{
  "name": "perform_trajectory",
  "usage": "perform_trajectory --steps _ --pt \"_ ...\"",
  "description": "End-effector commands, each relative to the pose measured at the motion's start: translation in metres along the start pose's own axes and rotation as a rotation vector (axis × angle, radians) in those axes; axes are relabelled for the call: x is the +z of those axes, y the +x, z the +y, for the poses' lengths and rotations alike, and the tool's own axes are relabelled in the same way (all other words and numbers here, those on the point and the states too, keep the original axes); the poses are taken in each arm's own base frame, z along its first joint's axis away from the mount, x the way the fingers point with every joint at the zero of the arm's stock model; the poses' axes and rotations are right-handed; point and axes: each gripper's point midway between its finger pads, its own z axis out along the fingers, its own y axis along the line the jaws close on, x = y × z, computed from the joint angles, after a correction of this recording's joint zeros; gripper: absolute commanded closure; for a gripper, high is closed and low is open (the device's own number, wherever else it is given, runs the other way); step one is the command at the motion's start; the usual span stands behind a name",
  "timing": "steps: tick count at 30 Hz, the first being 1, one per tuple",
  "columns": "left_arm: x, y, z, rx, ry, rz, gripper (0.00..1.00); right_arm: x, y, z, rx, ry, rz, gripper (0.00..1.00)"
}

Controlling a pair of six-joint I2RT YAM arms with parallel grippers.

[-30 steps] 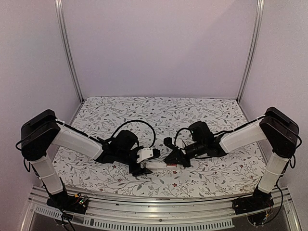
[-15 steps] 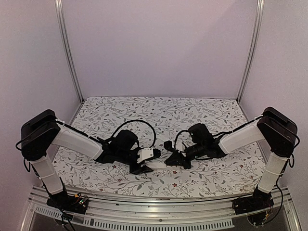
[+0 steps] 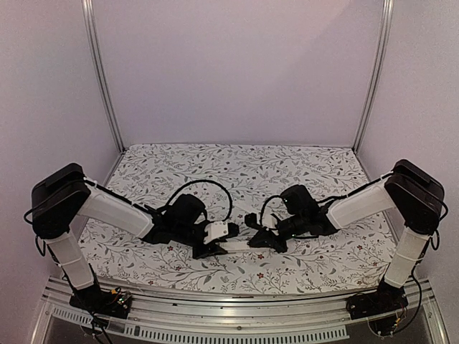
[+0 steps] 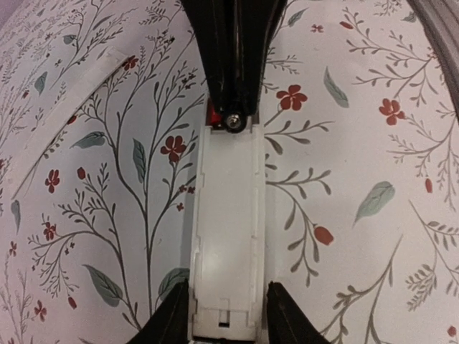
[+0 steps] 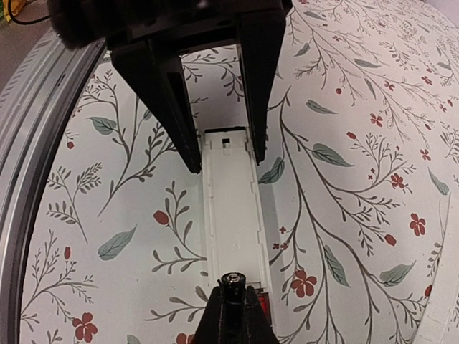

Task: Load the batteries into the remote control
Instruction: Place the battery in the battery compartment.

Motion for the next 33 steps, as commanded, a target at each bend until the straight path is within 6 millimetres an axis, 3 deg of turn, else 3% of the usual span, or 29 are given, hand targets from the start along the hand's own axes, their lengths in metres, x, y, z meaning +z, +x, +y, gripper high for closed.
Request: perform_trajectory --steps 1,9,16,22,25,31,33 --pt "0.005 0.010 -0.003 0.019 0.001 0.030 0.64 -0.006 0.029 0.007 0.025 0.000 0.122 1.00" --pt "0.008 0.012 -0.008 0.050 -0.008 0.042 0.69 -0.010 0.024 0.004 0.027 0.011 0.129 1.00" --pt "0.012 0.006 -0.010 0.057 0.011 0.023 0.59 -0.009 0.023 0.005 0.024 0.004 0.134 1.00" --pt "0.021 0.006 -0.007 0.054 0.016 0.037 0.59 -0.007 0.023 0.008 0.014 0.000 0.144 1.00" --pt "0.020 0.006 -0.008 0.057 0.019 0.038 0.67 -0.006 0.023 0.010 0.016 -0.005 0.149 0.99" --pt "0.013 0.013 -0.009 0.064 0.005 0.060 0.99 -0.007 0.017 0.011 0.005 -0.001 0.153 0.97" --pt "0.010 0.015 -0.007 0.060 -0.009 0.070 1.00 -0.007 0.016 0.010 0.003 0.001 0.157 0.97"
